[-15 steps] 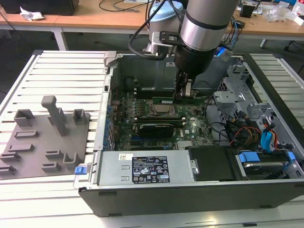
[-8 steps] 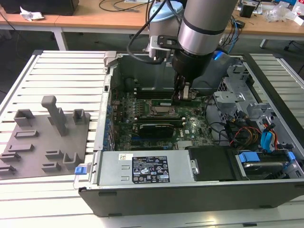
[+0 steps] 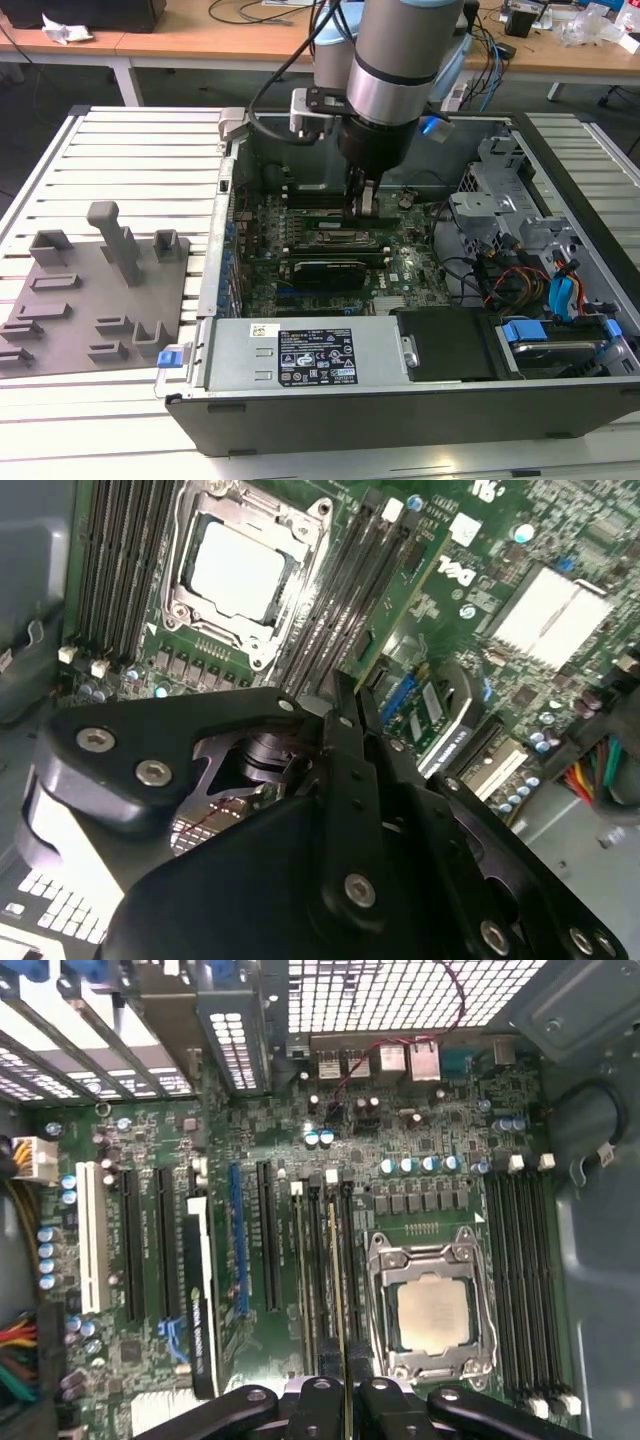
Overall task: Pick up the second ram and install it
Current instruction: 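Insert the second ram into the second slot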
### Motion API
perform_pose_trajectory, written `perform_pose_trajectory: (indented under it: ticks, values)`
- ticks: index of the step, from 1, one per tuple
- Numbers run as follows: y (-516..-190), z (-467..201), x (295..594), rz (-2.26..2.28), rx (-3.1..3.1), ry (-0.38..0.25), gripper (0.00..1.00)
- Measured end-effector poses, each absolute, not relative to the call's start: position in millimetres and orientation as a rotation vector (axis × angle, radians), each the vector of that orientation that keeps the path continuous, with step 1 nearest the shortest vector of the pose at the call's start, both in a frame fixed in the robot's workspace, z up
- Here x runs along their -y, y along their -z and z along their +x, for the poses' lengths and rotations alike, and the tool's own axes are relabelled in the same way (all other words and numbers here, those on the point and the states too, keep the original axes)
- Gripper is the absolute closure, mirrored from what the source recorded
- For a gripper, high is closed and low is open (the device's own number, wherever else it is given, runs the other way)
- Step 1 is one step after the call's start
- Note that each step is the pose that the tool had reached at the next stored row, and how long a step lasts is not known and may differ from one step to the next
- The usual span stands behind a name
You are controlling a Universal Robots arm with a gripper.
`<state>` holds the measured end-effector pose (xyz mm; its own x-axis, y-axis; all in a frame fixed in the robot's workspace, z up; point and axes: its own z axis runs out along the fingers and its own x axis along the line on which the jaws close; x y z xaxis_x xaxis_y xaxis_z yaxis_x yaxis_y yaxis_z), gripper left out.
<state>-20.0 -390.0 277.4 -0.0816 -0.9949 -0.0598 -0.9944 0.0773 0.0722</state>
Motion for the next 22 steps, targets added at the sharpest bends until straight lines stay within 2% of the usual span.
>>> perform_pose_trajectory:
  ticks: [22]
  values:
    - [-234.0,-30.1,381.4,2.123,2.3,0.142,0.86]
